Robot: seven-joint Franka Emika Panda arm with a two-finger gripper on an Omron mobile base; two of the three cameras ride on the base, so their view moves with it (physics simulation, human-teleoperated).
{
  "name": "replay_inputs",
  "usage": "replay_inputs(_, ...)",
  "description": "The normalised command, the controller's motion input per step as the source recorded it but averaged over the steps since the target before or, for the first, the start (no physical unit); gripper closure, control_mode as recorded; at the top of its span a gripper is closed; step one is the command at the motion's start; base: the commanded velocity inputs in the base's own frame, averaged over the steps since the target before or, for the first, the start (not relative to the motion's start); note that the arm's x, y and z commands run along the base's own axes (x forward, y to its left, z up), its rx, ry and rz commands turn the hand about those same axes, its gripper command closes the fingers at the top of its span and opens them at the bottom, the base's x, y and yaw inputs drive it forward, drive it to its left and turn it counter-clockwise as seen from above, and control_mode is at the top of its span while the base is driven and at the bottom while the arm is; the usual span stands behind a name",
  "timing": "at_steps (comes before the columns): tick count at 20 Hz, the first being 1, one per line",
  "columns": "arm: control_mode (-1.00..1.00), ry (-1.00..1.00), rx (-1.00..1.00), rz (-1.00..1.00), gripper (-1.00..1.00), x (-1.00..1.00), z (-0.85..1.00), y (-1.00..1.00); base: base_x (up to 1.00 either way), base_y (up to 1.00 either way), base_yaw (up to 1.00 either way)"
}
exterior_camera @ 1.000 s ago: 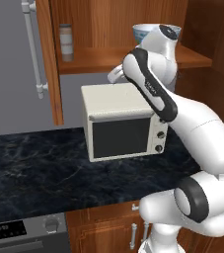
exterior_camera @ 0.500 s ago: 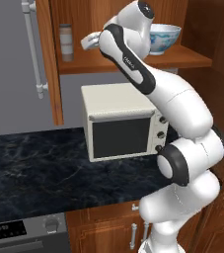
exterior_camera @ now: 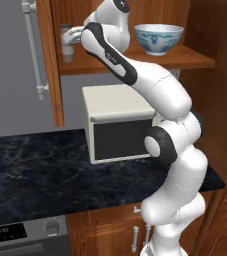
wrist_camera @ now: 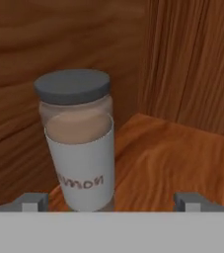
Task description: Take the cinnamon bottle from the cabinet and place it on the dining table, next to the plate with the cupcake. Then take the chocolate from the dining counter and place it on the cupcake plate.
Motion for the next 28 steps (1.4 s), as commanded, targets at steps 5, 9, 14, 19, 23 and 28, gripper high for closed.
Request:
replay_inputs(5,-1.00,0.00,0.00,0.00,-1.00,0.41,-0.09,0.43,0.00,0.00,0.00)
replay_inputs(9,-1.00,0.00,0.00,0.00,-1.00,0.42,-0.10,0.31,0.00,0.00,0.00)
replay_inputs(14,-1.00,0.00,0.00,0.00,1.00,0.24,-0.08,0.18,0.00,0.00,0.00)
replay_inputs(19,-1.00,0.12,0.00,0.00,1.00,-0.05,-0.08,0.07,0.00,0.00,0.00)
replay_inputs(23,-1.00,-0.01,0.00,-0.09,1.00,-0.84,-0.02,-0.13,0.00,0.00,0.00)
replay_inputs(28,-1.00,-0.08,0.00,-0.12,1.00,-1.00,0.00,-0.11,0.00,0.00,0.00)
